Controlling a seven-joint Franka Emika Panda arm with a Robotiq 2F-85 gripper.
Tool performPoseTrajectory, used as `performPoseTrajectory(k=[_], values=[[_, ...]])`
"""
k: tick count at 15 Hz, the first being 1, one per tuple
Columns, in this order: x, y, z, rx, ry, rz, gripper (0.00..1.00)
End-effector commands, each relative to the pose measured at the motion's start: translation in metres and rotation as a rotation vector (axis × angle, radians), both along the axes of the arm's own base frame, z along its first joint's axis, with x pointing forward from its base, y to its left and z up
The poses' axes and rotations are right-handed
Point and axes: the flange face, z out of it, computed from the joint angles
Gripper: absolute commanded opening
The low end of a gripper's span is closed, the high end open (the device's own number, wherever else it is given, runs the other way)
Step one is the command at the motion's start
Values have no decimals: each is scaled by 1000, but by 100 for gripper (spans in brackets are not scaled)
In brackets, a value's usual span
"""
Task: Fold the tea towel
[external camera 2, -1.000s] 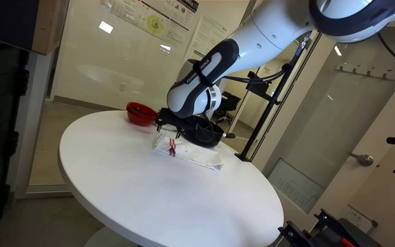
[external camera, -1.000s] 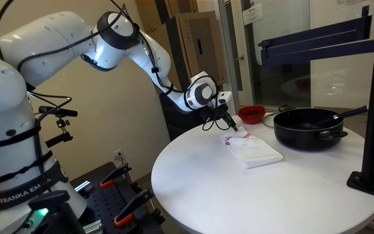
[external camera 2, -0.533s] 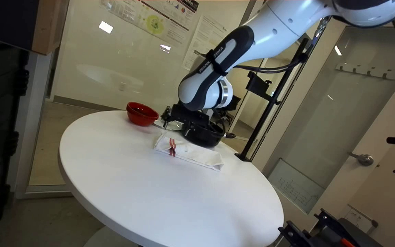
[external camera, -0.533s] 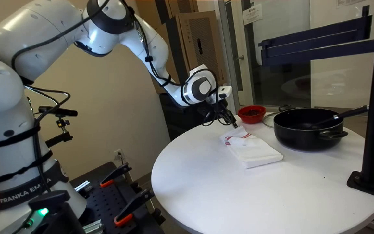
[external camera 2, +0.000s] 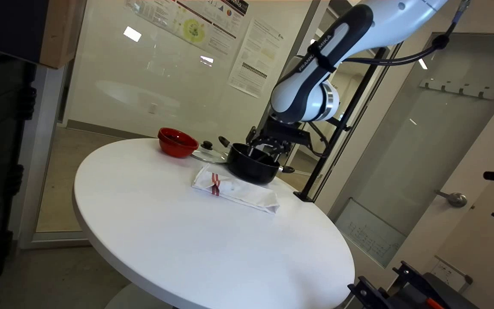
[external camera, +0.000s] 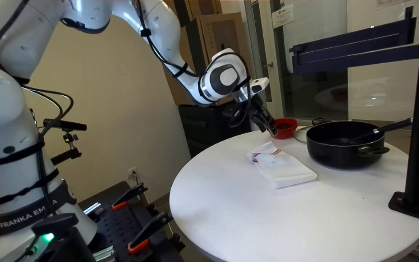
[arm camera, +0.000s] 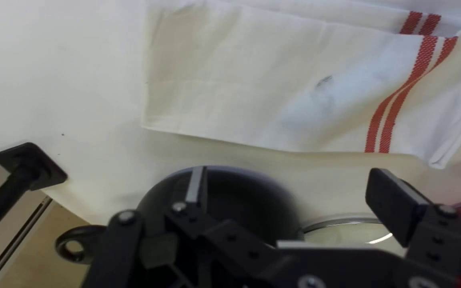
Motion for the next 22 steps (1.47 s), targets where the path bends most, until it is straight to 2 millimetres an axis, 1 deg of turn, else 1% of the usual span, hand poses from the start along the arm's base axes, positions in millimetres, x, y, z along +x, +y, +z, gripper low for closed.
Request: performPoseTrajectory(k=[1,3,5,8,10,12,15,18,21,22], values=[[-33,-35,32,4,44,-19,100],[-45,-59,34,1,75,-51,100],[-57,-85,29,-8,99,-83,100],[-73,-125,11,-8,122,-137,100],[-82,-142,4,4,137,-153,100],[-87,-155,-2,23,140,-143,100],[-90,-161,-11,44,132,-93,100],[-88,-154,-25,57,120,-66,100],[-86,-143,-36,67,97,-117,100],[-87,-149,-30,59,126,-90,100]])
